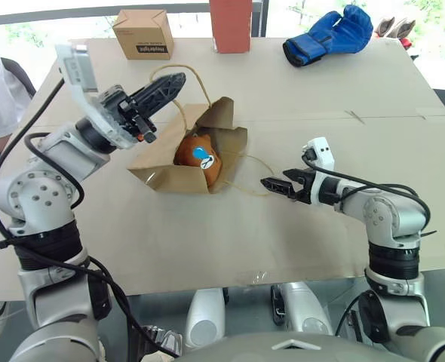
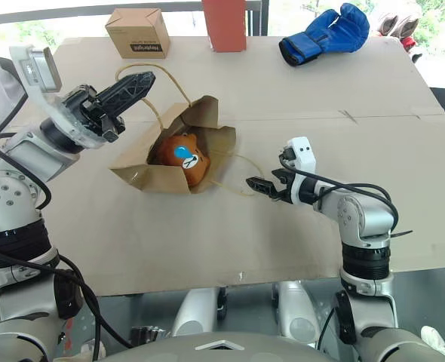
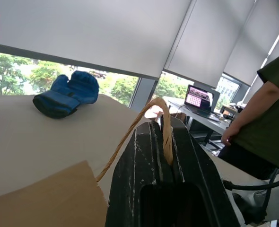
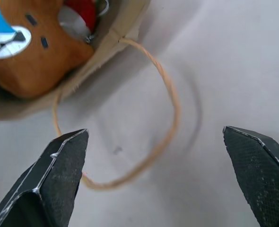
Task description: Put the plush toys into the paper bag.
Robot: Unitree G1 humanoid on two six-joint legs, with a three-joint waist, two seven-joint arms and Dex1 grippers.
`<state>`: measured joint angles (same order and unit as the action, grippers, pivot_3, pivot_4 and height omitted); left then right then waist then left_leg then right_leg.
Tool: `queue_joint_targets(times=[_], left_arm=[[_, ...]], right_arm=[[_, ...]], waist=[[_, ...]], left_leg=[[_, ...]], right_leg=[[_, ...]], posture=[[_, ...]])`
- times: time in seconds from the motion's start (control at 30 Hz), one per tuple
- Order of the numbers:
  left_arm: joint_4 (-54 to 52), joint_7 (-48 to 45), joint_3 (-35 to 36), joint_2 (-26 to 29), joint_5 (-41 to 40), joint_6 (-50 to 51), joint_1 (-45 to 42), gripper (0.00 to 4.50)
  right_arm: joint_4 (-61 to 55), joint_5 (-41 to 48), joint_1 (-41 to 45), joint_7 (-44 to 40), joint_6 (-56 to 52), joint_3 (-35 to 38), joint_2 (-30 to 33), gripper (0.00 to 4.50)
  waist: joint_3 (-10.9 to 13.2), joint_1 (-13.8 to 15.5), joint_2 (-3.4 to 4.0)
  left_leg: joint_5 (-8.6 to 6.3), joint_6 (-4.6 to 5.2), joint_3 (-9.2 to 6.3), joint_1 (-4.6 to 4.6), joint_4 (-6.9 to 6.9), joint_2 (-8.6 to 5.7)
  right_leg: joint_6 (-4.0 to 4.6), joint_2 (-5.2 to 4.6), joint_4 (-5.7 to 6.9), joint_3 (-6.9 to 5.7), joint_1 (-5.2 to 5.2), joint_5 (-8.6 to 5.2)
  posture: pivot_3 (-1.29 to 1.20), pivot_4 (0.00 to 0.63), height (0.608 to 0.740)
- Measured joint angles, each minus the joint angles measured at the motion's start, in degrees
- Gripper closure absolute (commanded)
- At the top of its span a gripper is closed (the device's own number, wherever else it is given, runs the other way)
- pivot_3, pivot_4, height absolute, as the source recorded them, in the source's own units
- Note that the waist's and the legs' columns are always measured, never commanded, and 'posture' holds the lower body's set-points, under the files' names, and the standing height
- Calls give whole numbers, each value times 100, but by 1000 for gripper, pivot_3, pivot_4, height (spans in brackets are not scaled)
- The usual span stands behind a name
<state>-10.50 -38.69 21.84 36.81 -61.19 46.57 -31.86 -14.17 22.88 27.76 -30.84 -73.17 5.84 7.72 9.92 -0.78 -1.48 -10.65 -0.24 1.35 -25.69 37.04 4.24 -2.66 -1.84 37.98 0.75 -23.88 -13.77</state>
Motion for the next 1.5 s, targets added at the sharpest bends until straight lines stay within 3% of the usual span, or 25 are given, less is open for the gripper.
queue_joint_targets(times=[0.03,0.07,0.3,0.33,0.53,0.67,0.83,0.9,0.93,0.97,1.0,1.07,1.13,1.17,1.2,1.33,1.43,1.5], left_arm=[[0,-4,-1,0,2,0,0,4500],[1,-7,0,0,12,-5,-3,4500],[-13,40,14,-28,17,-80,-3,4500],[-13,49,16,-28,16,-83,-3,4500],[127,48,118,-14,-429,95,-122,4500],[651,-347,98,355,-297,65,-537,3234],[1509,-1084,-532,667,810,-447,-818,848],[1598,-1291,-800,704,1156,-580,-734,0],[1589,-1435,-877,782,1263,-592,-602,0],[1515,-1581,-839,874,1278,-590,-443,0],[1487,-1625,-809,915,1269,-586,-365,0],[1341,-1826,-542,1115,1212,-549,128,0],[1184,-2139,-155,1299,1087,-382,912,0],[1170,-2152,-147,1305,1077,-372,939,0],[931,-2281,-24,1327,911,-220,1300,0],[427,-2485,105,1354,759,-75,1992,0],[64,-2479,126,1336,792,-163,2250,0],[-41,-2472,73,1289,881,-285,2281,0]], right_arm=[[57,25,18,3,5,0,-26,703],[219,65,51,9,16,-1,-82,1019],[432,997,108,-22,-74,543,-502,4402],[369,1176,120,-21,-83,677,-571,4460],[-193,2375,616,178,-77,1462,-834,4460],[-585,3373,1137,709,-183,1804,-944,4500],[-866,4093,1350,1453,-171,1704,-749,4500],[-1003,4076,1252,1591,-121,1533,-488,3890],[-1160,4068,1149,1603,-66,1410,-214,3853],[-1342,4089,1108,1634,-48,1350,51,3208],[-1395,4120,1109,1653,-51,1338,149,3053],[-1584,4382,1109,1787,-124,1343,740,2175],[-1593,5367,912,1956,-200,1697,1697,2175],[-1592,5422,897,1962,-206,1710,1732,2175],[-1474,6218,681,2155,-173,1736,2262,2175],[-1432,7763,20,2665,259,1766,3569,2175],[-2034,7818,-768,2548,437,1928,4566,2175],[-2324,7528,-1090,2340,469,1936,4708,2175]], waist=[[0,0,0],[0,8,-1],[0,11,0],[0,8,0],[1,8,2],[2,-2,4],[1,10,4],[1,3,4],[1,-3,4],[2,-26,5],[2,-34,5],[2,-65,6],[1,-69,1],[1,-60,1],[1,-41,1],[3,11,-1],[-1,24,-5],[-4,21,-9]], left_leg=[[0,0,0,-1,0,0],[0,0,-1,-1,0,0],[0,0,-2,-2,0,0],[0,0,-3,-1,0,0],[0,0,-6,-2,-1,1],[0,0,-7,0,-3,1],[0,0,-3,-1,-18,-1],[0,0,2,-6,-21,-1],[0,0,6,-6,-24,-1],[0,1,10,-3,-33,3],[0,1,11,-2,-39,3],[0,1,18,0,-51,4],[0,1,19,-2,-58,4],[0,1,20,-1,-60,4],[0,1,22,-2,-60,3],[0,2,41,-1,-60,0],[0,2,44,2,-54,1],[0,2,45,5,-52,2]], right_leg=[[0,0,0,0,0,0],[0,0,0,-1,0,0],[-1,0,0,-2,1,0],[-1,1,0,-2,0,0],[-1,1,1,-6,1,0],[-1,1,1,-8,0,0],[1,-3,-9,-6,-1,-1],[0,-5,-14,-1,-7,-1],[0,-6,-14,3,-10,0],[1,-1,-7,9,-22,-1],[1,-1,-6,10,-23,-1],[2,-4,-8,16,-28,-1],[6,-12,-14,12,-30,-4],[11,-15,-15,11,-29,-7],[23,-16,-17,10,-30,-14],[26,-30,-26,17,-28,-17],[25,-29,-27,18,-25,-18],[25,-27,-28,22,-24,-18]], posture=[[0,150,714],[0,150,714],[0,150,714],[0,150,714],[0,150,714],[0,150,714],[0,150,714],[0,150,714],[0,150,714],[0,150,714],[0,150,714],[0,150,714],[0,150,714],[0,150,714],[0,150,714],[0,150,714],[0,150,714],[0,150,714]])
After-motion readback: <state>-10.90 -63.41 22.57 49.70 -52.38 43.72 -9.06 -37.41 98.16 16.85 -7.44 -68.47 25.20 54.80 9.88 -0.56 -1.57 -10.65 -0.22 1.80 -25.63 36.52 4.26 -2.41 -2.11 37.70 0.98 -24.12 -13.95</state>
